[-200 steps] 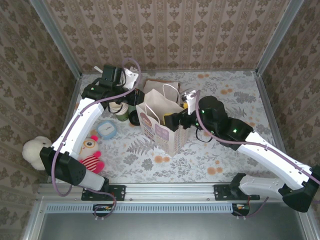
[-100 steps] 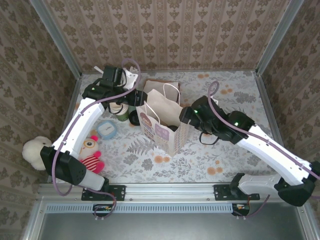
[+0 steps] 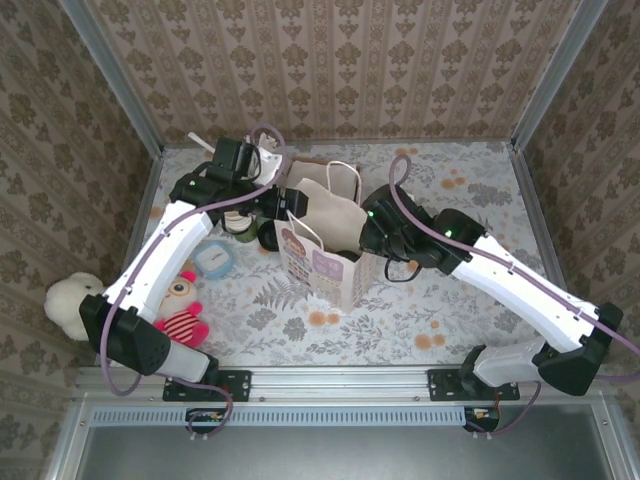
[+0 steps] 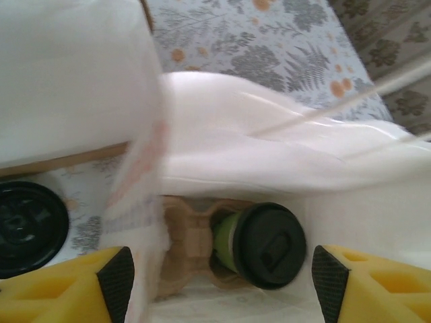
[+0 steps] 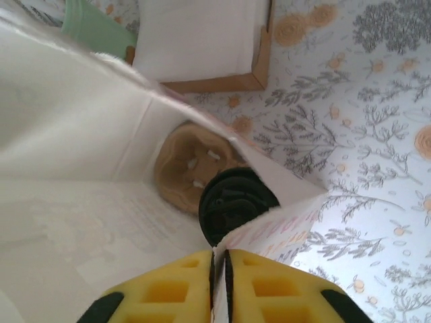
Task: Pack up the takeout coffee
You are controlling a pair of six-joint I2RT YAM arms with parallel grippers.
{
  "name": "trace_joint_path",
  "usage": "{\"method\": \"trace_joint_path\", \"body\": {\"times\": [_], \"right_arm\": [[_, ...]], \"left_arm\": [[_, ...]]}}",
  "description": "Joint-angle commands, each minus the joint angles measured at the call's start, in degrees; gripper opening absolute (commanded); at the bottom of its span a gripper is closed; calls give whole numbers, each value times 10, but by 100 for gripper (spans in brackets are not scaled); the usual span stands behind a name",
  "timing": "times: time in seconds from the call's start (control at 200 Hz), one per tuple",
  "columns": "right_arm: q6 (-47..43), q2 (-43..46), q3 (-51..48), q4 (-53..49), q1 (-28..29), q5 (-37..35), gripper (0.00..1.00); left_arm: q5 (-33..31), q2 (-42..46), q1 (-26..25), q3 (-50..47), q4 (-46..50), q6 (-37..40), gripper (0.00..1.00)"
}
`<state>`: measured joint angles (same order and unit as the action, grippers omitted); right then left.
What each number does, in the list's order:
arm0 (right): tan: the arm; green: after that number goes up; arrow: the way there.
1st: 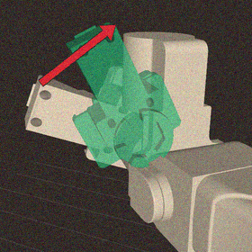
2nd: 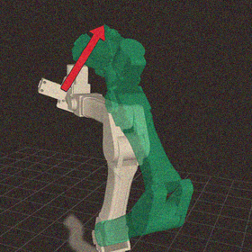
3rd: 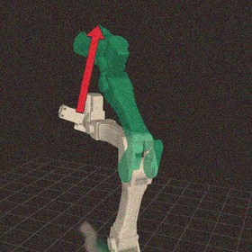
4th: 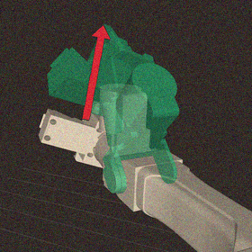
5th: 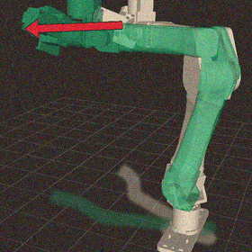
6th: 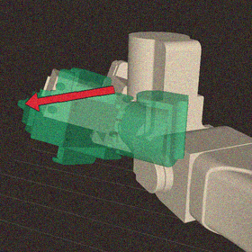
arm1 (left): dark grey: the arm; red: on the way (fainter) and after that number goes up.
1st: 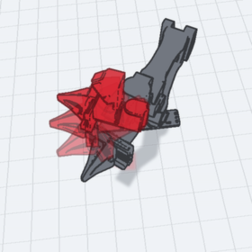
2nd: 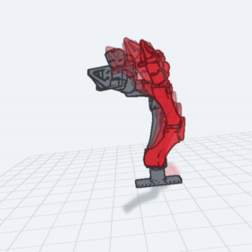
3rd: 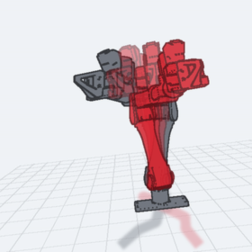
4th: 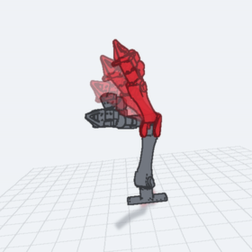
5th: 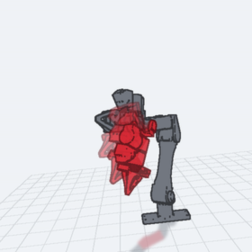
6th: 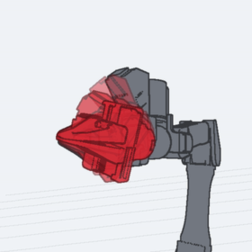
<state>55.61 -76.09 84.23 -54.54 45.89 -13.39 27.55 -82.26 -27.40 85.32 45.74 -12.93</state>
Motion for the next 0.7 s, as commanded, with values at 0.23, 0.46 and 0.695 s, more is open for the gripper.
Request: {"method": "trace_joint_path", "body": {"times": [0.23,0.46,0.695], "right_arm": [[-187,-73,97,-67,-100,113,19],[-144,-73,71,-81,-103,87,63],[-139,-69,63,-81,-100,34,55]], "left_arm": [[23,61,-12,-28,-30,-48,84],[-64,107,34,-55,-25,-86,95],[-84,184,74,-127,-95,-109,100]]}}
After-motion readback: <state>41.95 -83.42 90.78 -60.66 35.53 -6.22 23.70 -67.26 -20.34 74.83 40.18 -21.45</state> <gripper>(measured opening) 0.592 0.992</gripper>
